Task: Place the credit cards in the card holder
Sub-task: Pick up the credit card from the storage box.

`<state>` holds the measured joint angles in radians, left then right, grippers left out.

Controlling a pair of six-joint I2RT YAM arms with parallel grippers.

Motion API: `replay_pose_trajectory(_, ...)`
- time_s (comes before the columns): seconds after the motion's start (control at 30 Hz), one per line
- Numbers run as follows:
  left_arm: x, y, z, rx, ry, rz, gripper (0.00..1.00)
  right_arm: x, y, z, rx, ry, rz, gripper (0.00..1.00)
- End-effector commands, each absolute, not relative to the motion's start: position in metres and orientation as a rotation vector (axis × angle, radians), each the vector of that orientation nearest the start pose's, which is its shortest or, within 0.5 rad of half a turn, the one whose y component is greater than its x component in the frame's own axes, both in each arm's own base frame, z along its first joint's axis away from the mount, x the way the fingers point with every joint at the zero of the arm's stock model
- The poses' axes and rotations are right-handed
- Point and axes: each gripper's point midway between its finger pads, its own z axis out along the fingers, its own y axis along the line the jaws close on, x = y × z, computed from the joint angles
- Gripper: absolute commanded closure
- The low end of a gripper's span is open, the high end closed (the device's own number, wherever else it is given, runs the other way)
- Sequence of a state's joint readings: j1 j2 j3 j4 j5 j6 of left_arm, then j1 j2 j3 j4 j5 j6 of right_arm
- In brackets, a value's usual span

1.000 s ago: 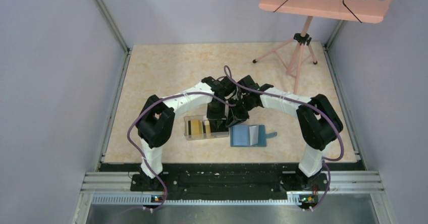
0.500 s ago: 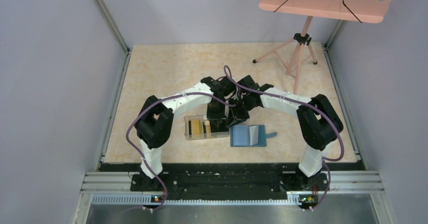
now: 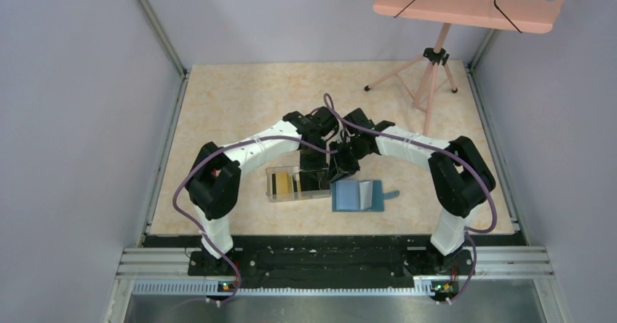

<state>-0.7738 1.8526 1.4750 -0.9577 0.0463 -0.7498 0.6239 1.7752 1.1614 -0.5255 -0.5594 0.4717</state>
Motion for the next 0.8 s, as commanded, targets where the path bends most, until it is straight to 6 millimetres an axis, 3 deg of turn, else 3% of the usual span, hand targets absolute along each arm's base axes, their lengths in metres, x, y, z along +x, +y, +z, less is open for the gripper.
replay_pose_trajectory(0.0,0.247,-0.314,0.091,0.044,2.930,-0.468,0.84,0.249,0.317,0.111,-0.450,2.707,1.119,0.80)
replay_pose_trajectory(0.2,0.246,-0.310,0.085,0.050,2.950,-0.427,0.74,0.249,0.317,0.111,-0.450,2.706,1.119,0.80)
replay_pose_trajectory(0.33,0.245,-0.310,0.081,0.032,2.958,-0.422,0.74,0.250,0.316,0.110,-0.447,2.707,1.117,0.80)
replay_pose_trajectory(0.4,0.244,-0.310,0.079,0.024,2.959,-0.425,0.81,0.250,0.315,0.110,-0.444,2.707,1.116,0.80)
replay_pose_trajectory(0.5,0.245,-0.308,0.078,0.012,2.961,-0.416,1.00,0.250,0.315,0.112,-0.444,2.703,1.115,0.80)
replay_pose_trajectory(0.67,0.247,-0.307,0.086,-0.015,2.935,-0.427,1.00,0.255,0.310,0.120,-0.435,2.676,1.115,0.80)
replay_pose_trajectory(0.77,0.251,-0.304,0.102,-0.051,2.888,-0.444,1.00,0.259,0.307,0.135,-0.432,2.631,1.139,0.75)
